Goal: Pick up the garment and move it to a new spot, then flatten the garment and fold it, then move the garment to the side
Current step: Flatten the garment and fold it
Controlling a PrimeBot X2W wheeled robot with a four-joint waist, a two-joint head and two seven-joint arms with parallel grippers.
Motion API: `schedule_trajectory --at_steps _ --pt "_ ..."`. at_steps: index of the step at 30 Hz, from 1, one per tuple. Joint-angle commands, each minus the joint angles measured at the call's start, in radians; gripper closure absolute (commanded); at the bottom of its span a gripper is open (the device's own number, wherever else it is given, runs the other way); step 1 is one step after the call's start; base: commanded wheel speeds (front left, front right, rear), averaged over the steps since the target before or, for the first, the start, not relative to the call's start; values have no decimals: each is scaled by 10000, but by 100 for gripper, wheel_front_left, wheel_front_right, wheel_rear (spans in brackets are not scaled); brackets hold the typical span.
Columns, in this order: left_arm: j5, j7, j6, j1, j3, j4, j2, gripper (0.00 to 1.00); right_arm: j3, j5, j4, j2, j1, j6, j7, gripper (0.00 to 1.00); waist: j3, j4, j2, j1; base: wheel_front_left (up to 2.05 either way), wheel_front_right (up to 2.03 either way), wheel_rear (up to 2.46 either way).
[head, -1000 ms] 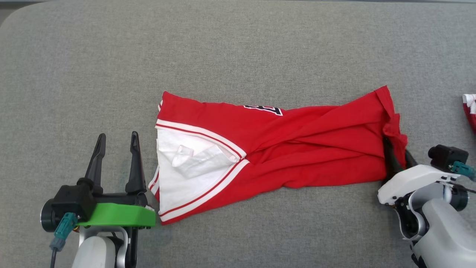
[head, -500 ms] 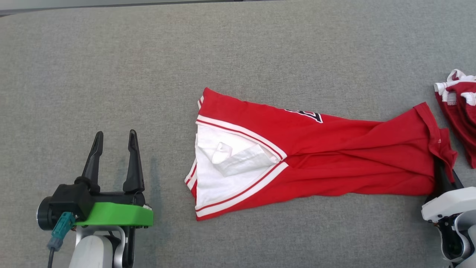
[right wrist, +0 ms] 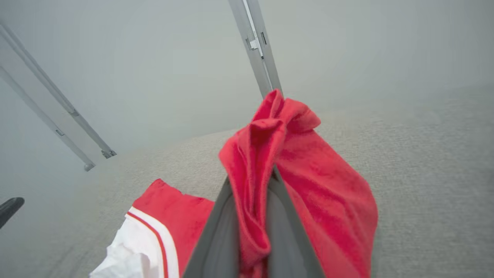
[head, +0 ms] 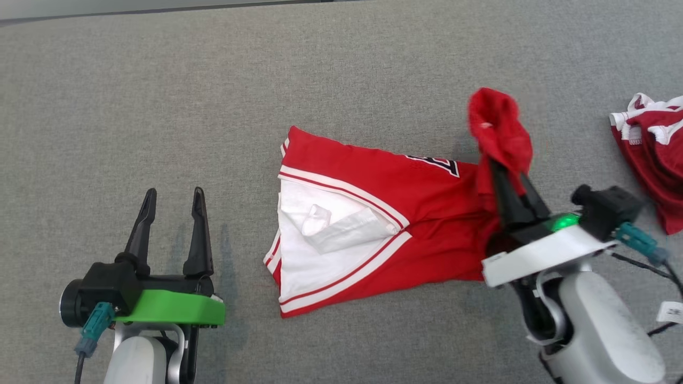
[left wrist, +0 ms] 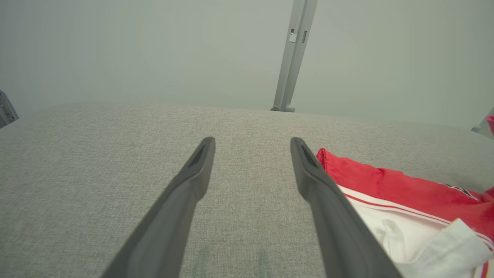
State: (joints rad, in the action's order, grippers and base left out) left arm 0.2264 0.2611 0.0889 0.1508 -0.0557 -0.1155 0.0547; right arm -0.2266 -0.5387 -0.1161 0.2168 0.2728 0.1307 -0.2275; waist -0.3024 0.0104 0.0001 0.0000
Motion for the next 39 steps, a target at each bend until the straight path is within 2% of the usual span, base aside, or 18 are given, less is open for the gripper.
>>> schedule_trajectory --at_steps 1,5,9,16,20,21,22,25,30,33,39 --pt "-64 29 67 194 -34 -49 5 0 -734 300 364 -438 273 -2 231 100 -9 -129 -1 0 0 0 0" --pt "19 29 83 251 -152 -72 -8 0 -2204 318 376 -1205 714 -2 396 100 -56 -348 -1 0 0 0 0" --pt "57 27 101 332 -264 -117 -18 0 -3165 350 -88 -1514 1092 -1 279 100 -114 -556 -1 0 0 0 0" --pt "153 29 91 460 -508 -183 -31 0 -4940 -193 -1464 -1645 1873 -1 -76 100 -259 -977 -1 0 0 0 0" --pt "182 28 48 520 -557 -185 -34 0 -5447 -591 -2229 -1633 2172 -1 -208 100 -360 -1050 -1 0 0 0 0" --pt "189 28 26 521 -566 -187 -35 0 -5574 -501 -2420 -1638 2291 -1 -240 55 -379 -1046 -1 0 0 0 0" --pt "200 28 2 521 -579 -189 -36 0 -5654 -507 -2534 -1656 2377 -1 -274 1 -394 -1038 -1 0 0 0 0" --pt "177 28 -4 532 -599 -200 -35 0 -5729 -572 -2694 -1645 2583 -1 -350 0 -423 -976 -1 0 0 0 0" --pt "71 29 -5 562 -554 -197 -35 0 -5150 -146 -1689 -1644 2681 -2 -384 0 -423 -786 -1 0 0 0 0" --pt "28 28 -14 543 -524 -164 -34 0 -4291 520 -1043 -1629 2334 -1 -388 0 -395 -708 -1 0 0 0 0" --pt "-142 29 -57 397 -363 -79 -33 0 -1897 2001 -109 -1373 1482 -2 -391 0 -307 -554 -1 0 0 0 0"
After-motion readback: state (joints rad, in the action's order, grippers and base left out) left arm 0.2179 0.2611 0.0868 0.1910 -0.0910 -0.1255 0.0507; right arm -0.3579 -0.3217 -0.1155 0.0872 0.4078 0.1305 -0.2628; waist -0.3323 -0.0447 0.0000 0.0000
